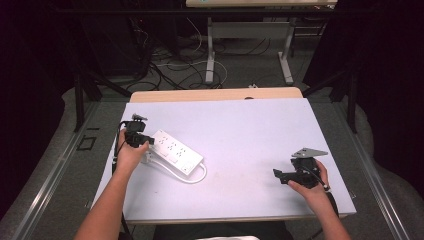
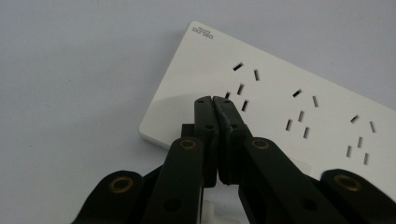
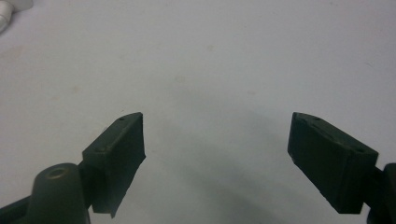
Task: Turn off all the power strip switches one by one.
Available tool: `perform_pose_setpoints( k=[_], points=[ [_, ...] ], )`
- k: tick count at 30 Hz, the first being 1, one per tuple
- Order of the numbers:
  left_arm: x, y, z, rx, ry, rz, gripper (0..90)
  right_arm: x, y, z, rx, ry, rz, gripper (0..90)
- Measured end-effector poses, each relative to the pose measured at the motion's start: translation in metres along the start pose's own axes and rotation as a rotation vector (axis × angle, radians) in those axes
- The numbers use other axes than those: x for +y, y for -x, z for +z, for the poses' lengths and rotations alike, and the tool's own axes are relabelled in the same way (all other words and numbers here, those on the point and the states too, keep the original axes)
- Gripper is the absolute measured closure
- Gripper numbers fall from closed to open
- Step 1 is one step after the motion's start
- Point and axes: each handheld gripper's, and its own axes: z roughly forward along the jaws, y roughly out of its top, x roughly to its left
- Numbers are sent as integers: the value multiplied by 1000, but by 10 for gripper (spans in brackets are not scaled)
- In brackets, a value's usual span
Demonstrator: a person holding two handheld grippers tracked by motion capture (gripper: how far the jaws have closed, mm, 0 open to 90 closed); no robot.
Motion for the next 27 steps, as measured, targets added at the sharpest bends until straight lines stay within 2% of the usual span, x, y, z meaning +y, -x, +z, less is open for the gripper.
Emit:
perform_pose_setpoints(
  k=[3, 4, 6, 13, 15, 19, 27],
  points=[
    [0, -1, 2, 2, -2, 0, 895, 0, 0, 0, 4, 0, 0, 186],
    [1, -2, 1, -6, -25, 9, 895, 0, 0, 0, 4, 0, 0, 186],
    [1, -2, 2, -4, -28, 5, 894, 0, 0, 1, 4, 1, -2, 186],
    [-1, -3, 6, 9, -14, 0, 888, 0, 0, 1, 3, 0, -1, 187],
    [0, -4, 5, -1, -27, 1, 887, 0, 0, 1, 3, 0, -1, 187],
    [-1, -3, 7, 5, -12, 2, 892, 0, 0, 1, 4, 0, -2, 187],
    [-1, -5, 6, -7, -25, 6, 899, 0, 0, 1, 3, 0, -4, 187]
  ],
)
